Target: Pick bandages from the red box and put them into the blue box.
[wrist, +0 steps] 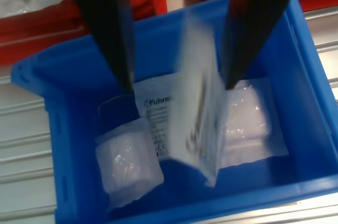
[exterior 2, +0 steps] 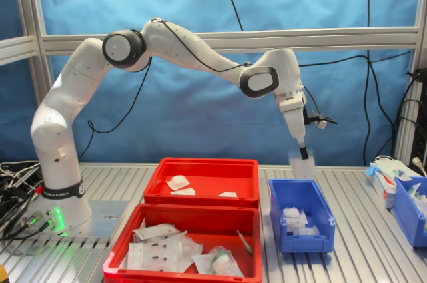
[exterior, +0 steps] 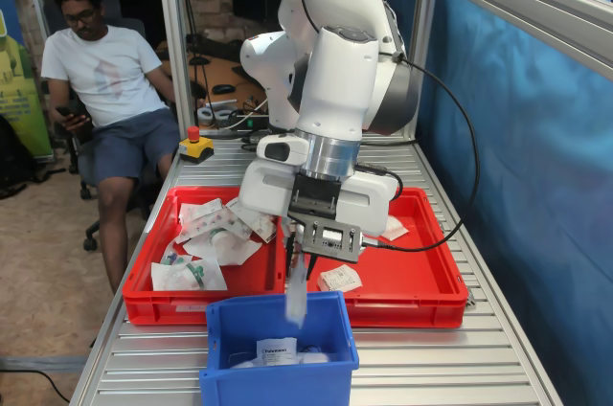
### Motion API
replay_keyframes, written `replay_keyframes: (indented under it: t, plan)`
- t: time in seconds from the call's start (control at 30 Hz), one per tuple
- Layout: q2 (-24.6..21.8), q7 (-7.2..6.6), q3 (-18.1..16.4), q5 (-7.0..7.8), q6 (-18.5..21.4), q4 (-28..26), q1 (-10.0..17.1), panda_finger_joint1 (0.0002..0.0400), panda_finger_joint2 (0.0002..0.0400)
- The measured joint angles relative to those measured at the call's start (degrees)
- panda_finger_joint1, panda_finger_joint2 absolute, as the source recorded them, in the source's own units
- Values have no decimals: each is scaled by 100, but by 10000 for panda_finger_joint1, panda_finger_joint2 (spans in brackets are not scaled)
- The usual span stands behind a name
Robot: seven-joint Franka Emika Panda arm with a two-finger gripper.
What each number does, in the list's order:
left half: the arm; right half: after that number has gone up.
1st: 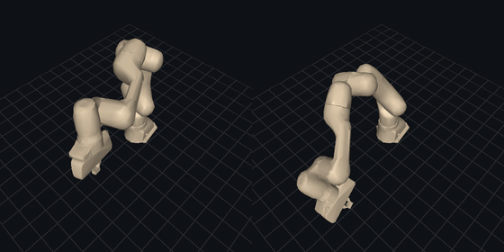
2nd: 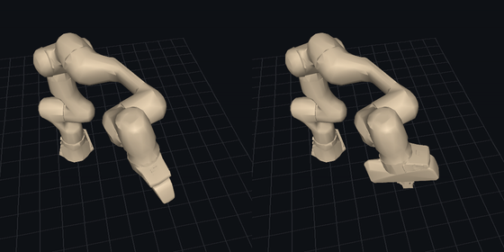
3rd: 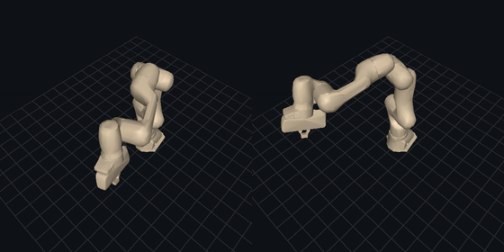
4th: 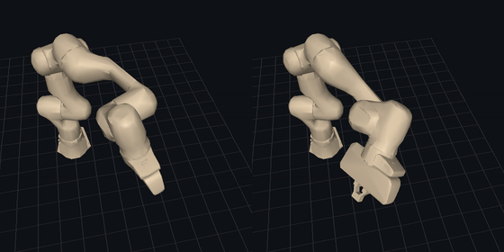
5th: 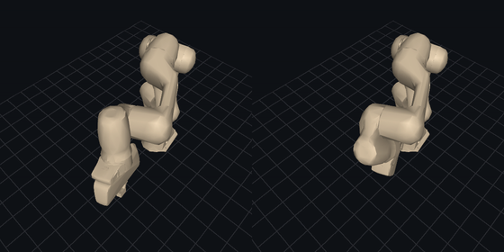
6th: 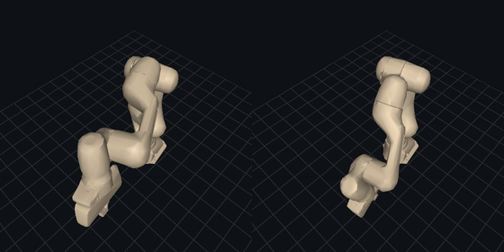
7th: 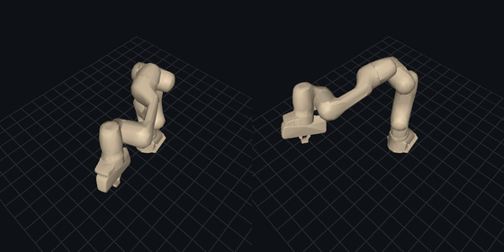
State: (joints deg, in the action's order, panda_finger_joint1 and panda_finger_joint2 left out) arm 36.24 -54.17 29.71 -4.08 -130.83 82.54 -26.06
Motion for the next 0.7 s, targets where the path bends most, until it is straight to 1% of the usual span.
replay_keyframes:
  t: [0.03,0.17,0.2,0.3,0.33,0.47,0.5,0.63,0.67,0.7]
  plan:
    - [0,0,2,-1,0,-3,0,126,126]
    - [0,0,8,-2,0,-13,0,126,126]
    - [0,0,8,-2,0,-15,0,177,177]
    - [0,0,10,-2,0,-20,0,177,177]
    - [0,0,10,-2,0,-21,0,227,227]
    - [0,0,10,-2,0,-24,0,227,227]
    - [0,0,10,-2,0,-24,0,277,277]
    - [0,0,10,-2,0,-24,0,277,277]
    - [0,0,10,-2,0,-24,0,327,327]
    - [0,0,10,-2,0,-24,0,327,327]
